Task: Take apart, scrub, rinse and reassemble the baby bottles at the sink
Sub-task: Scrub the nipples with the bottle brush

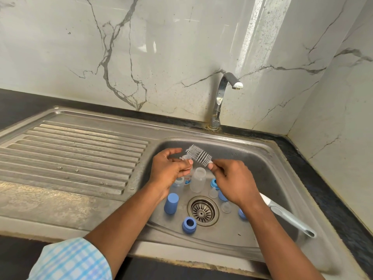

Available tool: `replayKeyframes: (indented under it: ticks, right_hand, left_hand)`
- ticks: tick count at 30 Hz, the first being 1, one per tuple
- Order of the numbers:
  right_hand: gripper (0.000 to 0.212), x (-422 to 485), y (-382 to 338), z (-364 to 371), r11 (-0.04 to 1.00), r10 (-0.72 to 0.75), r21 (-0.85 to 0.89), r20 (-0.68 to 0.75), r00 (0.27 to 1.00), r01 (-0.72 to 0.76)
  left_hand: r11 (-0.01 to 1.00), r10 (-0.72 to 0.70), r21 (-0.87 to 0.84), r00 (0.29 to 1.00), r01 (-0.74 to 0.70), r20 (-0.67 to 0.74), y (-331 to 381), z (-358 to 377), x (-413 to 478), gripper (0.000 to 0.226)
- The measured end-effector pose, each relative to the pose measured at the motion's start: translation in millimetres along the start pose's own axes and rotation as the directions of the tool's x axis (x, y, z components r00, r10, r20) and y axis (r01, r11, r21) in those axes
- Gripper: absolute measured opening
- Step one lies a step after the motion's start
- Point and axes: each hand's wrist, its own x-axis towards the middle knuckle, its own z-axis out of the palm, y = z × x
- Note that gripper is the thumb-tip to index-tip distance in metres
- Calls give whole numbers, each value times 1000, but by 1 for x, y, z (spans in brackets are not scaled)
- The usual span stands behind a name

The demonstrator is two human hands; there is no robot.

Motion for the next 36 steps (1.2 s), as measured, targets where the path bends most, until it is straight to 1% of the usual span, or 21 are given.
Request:
replayKeyframes:
  ticks: [1, 2, 3, 5, 7, 10, 14, 16, 19, 22, 26, 29, 36]
  right_hand:
    - [30, 0, -4, 2, 1000, -18, 2, 52, 998, 18]
    - [29, 0, -6, 4, 1000, -25, -7, 73, 997, 25]
    - [29, 1, -6, 5, 1000, -18, -24, 57, 998, 19]
    - [29, 4, -5, 3, 996, 26, -81, -26, 999, -28]
    - [28, 5, -4, 1, 990, 51, -127, -72, 996, -60]
    - [29, 2, -7, 1, 986, 53, -152, -87, 995, -66]
    - [29, 3, -4, -1, 985, 94, -128, -141, 985, -112]
    - [27, 3, -1, -4, 983, 120, -114, -171, 978, -141]
    - [27, 2, 3, -8, 982, 141, -94, -188, 972, -161]
    - [27, 2, 4, -8, 984, 134, -90, -183, 974, -152]
    - [25, 2, 1, -5, 986, 119, -92, -171, 978, -136]
    - [25, 2, 1, -4, 988, 109, -87, -166, 980, -124]
    - [27, 1, 0, -2, 991, 95, -86, -136, 986, -107]
  left_hand:
    - [1000, 11, 15, 1000, -11, 3, -1, 0, 1, 46]
    - [999, 26, 29, 1000, -27, 11, -1, 0, 1, 46]
    - [998, 44, 35, 999, -45, 24, 0, 0, 1, 45]
    - [997, 78, 23, 996, -79, 49, -1, 2, 2, 42]
    - [996, 84, 9, 995, -85, 62, -3, 4, 2, 41]
    - [998, 60, -11, 997, -59, 49, -7, 6, 3, 42]
    - [1000, 15, -9, 999, -14, 35, -8, 2, 5, 35]
    - [999, -10, -39, 1000, 11, 24, -8, 0, 6, 33]
    - [989, -62, -132, 997, 67, 40, -6, 1, 6, 20]
    - [987, -86, -132, 996, 90, 30, -6, 0, 5, 9]
    - [990, -100, -107, 995, 97, -25, -5, -1, 6, 13]
    - [988, -102, -118, 995, 98, -23, -5, -1, 6, 17]
    - [974, -129, -187, 992, 129, 11, -4, -1, 6, 34]
